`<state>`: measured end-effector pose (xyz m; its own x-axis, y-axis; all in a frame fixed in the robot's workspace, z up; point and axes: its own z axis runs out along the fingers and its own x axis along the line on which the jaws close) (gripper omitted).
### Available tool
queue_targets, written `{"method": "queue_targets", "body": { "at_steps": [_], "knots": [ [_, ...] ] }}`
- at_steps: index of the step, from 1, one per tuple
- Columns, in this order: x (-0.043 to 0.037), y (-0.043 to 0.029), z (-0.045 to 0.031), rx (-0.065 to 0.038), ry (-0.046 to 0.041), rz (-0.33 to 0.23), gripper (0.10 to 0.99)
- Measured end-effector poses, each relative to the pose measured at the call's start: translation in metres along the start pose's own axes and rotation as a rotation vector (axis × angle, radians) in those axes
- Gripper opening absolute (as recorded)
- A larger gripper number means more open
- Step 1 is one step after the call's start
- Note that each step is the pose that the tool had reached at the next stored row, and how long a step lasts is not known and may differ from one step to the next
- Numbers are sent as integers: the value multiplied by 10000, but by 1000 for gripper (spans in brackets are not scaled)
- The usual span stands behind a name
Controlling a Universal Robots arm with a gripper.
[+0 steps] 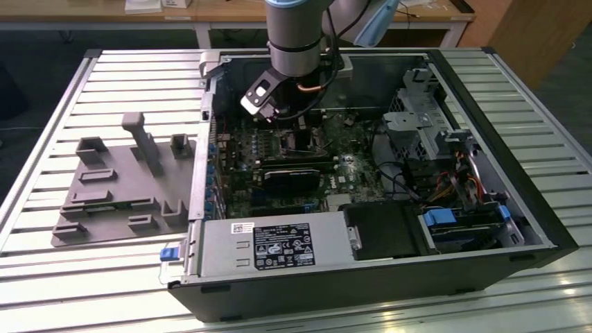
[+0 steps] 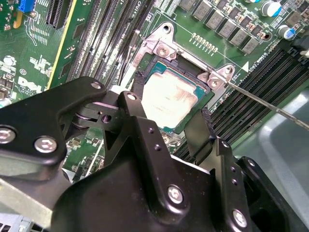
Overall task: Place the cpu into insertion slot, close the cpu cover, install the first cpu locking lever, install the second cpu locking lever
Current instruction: 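Place the cpu into insertion slot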
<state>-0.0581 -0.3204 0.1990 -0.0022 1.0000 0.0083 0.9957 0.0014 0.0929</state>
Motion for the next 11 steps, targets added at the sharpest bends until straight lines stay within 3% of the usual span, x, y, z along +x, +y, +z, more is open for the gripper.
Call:
{"method": "queue_targets", "body": {
  "at_steps": [6, 11],
  "knots": [
    [0, 1, -11, 3, -6, 20, 612],
    [1, 7, -77, 0, -2, 21, 612]
  ]
}}
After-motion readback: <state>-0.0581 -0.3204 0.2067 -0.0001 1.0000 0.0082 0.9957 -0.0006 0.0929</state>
